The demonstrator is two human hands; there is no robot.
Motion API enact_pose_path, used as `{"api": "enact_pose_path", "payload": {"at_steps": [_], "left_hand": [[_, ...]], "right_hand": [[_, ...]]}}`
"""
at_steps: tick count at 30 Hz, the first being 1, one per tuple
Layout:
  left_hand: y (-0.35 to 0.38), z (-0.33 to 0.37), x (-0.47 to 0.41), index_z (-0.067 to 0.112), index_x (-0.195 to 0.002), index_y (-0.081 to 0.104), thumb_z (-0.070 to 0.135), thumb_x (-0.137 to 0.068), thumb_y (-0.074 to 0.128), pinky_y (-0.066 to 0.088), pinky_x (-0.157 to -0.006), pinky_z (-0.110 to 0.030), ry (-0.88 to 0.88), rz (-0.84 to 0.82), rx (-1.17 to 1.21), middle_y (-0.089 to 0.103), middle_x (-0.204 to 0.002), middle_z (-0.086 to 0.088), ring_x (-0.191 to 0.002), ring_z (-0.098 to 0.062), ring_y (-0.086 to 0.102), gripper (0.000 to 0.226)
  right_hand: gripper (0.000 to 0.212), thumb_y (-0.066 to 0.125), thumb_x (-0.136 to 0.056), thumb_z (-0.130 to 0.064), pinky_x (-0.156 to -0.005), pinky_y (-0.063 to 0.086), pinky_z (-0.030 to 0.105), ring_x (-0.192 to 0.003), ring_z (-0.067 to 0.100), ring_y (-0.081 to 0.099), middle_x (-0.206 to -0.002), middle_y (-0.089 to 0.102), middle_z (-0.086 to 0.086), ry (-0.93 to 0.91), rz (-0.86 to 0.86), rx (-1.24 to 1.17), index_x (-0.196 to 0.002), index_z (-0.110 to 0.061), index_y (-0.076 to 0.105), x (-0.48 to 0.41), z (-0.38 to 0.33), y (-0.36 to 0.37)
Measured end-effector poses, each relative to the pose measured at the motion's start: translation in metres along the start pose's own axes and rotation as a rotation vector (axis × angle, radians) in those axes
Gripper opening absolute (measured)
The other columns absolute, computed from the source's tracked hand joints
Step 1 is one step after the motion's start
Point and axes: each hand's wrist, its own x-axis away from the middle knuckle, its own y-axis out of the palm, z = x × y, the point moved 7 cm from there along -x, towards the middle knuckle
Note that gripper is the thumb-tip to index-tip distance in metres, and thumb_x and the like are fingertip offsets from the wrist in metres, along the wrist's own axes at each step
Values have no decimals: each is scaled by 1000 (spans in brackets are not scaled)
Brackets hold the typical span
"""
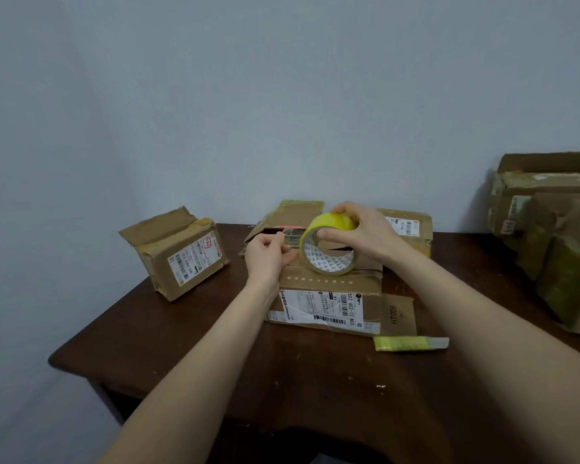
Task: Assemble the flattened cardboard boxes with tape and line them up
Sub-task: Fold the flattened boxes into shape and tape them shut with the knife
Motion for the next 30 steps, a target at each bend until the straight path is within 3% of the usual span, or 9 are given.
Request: {"api": "enact_pose_path", "payload": {"at_steps": [2, 4, 8, 10, 12, 14, 18, 24, 30], "left_hand": [[-4, -2, -2, 8, -69, 51, 10, -97, 51, 55, -62, -30, -14, 63, 18, 50, -66, -5, -47, -12, 59, 27], [-8, -3, -4, 9, -74, 51, 13, -98, 50, 47, -47, -26, -37, 97, 33, 46, -63, -5, -47, -17, 47, 24], [-12, -5, -6, 11, -77, 48, 14, -98, 48, 28, -40, -22, -43, 144, 53, 40, -56, -2, -45, -13, 32, 21], [-15, -5, -7, 12, -78, 46, 14, -99, 47, 25, -37, -20, -62, 163, 72, 38, -56, -1, -44, -11, 30, 21], [-18, -6, -9, 11, -78, 46, 12, -99, 47, 24, -35, -18, -77, 174, 66, 39, -58, 0, -45, -10, 31, 20], [-20, -6, -11, 10, -82, 49, 11, -98, 47, 27, -36, -17, -84, 180, 31, 41, -60, -1, -48, -10, 35, 16], [-41, -17, -13, 10, -79, 52, 12, -97, 50, 27, -34, -16, -143, 233, -39, 44, -60, -2, -47, -9, 34, 18], [-65, -26, -19, 9, -76, 53, 10, -95, 51, 28, -32, -15, -196, 234, -139, 45, -63, -3, -49, -11, 36, 20], [-44, -61, -1, 11, -64, 51, 7, -94, 48, 18, -32, -13, -442, 13, -214, 40, -46, 0, -28, -7, 26, 30]], "right_hand": [[58, 69, -69, -66, -85, 48, 35, -105, 16, 55, -113, 62, -6, 9, -30, 76, -116, -34, 61, -5, 0, 3], [65, 61, -67, -75, -93, 48, 40, -110, 16, 56, -121, 62, -8, 18, -85, 141, -121, -38, 60, -8, -3, 6], [67, 59, -77, -70, -101, 41, 38, -124, 19, 50, -137, 53, -5, 37, -121, 142, -134, -37, 51, -10, -5, 6], [64, 66, -79, -59, -92, 42, 33, -113, 18, 52, -126, 56, -3, 46, -90, -35, -133, -27, 50, -4, -2, 6], [51, 72, -77, -51, -74, 43, 29, -92, 14, 56, -102, 60, -8, 69, -26, -179, -117, -25, 54, 3, 4, 7], [43, 73, -76, -51, -68, 42, 27, -85, 11, 54, -92, 56, -13, 48, 20, -151, -106, -26, 55, 4, 4, 8], [44, 68, -70, -66, -79, 50, 37, -94, 17, 57, -98, 59, -8, 6, -62, 62, -102, -37, 59, -7, -17, 14], [51, 60, -76, -68, -90, 49, 37, -105, 20, 60, -116, 62, -5, 5, -130, 279, -120, -42, 58, -12, -33, 19], [57, 55, -79, -71, -91, 46, 37, -118, 21, 53, -131, 58, -8, 3, -95, 296, -128, -44, 53, -9, -32, 24]]}}
